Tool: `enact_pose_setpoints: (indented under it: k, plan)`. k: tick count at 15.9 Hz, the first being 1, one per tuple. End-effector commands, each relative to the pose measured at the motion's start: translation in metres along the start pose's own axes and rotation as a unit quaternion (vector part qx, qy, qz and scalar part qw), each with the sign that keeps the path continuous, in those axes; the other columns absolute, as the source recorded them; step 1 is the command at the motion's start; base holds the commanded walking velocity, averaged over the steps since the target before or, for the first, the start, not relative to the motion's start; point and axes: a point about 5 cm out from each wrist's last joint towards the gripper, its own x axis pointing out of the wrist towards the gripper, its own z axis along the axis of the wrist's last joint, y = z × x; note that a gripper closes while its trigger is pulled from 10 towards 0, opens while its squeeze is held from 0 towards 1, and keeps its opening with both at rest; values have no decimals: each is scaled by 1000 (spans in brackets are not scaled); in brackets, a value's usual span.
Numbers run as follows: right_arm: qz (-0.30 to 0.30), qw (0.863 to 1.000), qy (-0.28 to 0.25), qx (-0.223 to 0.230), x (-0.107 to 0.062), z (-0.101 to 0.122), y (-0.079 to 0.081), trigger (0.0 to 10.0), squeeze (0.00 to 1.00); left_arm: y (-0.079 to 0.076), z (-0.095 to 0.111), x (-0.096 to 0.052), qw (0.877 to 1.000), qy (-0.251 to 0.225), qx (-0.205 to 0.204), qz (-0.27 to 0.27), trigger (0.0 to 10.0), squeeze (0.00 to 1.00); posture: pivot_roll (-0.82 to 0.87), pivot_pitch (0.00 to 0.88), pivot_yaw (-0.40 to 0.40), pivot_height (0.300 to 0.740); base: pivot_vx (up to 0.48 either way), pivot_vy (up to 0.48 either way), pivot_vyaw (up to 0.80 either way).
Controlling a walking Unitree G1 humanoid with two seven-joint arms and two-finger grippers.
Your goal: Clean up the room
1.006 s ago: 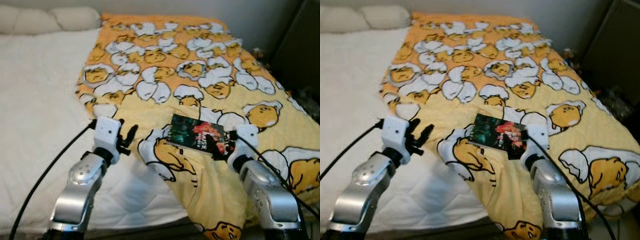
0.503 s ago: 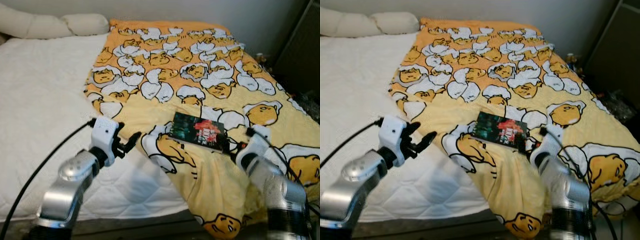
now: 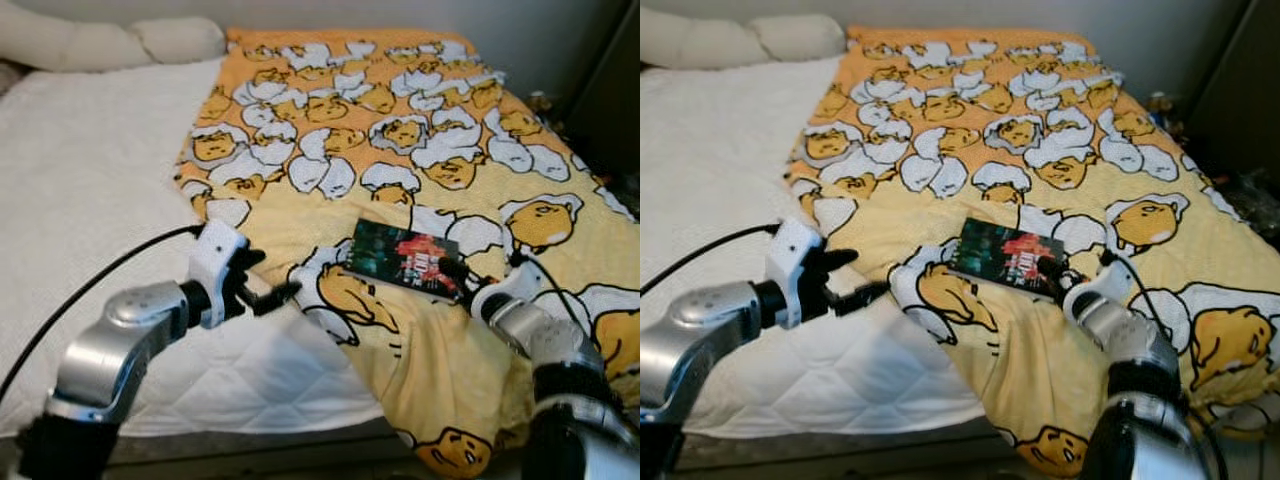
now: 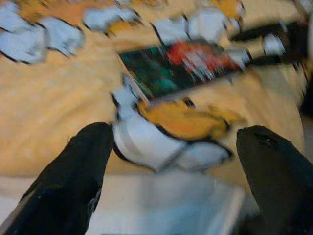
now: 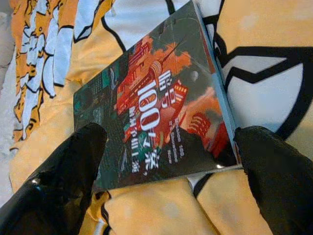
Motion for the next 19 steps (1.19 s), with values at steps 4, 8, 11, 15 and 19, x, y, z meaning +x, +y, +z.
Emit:
enact_pose_setpoints:
  k: [4, 8, 11, 15, 19]
  plan:
    - [2, 999, 19, 38, 0, 5, -2, 10000, 0, -10, 5, 4, 998, 30, 2, -47, 10000, 0, 27, 0, 3, 740, 0, 0, 0]
    - [-10, 998, 60, 16, -2, 1, -12, 10000, 0, -16, 8, 2, 995, 48, 6, -82, 10000, 0, 27, 0, 3, 740, 0, 0, 0]
    - [-3, 998, 56, 33, -4, 5, -15, 10000, 0, -15, 9, 4, 996, 52, 8, -78, 10000, 0, 21, 0, 3, 740, 0, 0, 0]
    - [-1, 996, 63, 57, 3, -11, -17, 10000, 0, -19, 8, 6, 995, 54, 8, -84, 10000, 0, 26, 0, 3, 740, 0, 0, 0]
    - [-5, 995, 59, 83, 6, -21, -20, 10000, 0, -21, 8, 7, 994, 56, 10, -89, 10000, 0, 32, 0, 4, 740, 0, 0, 0]
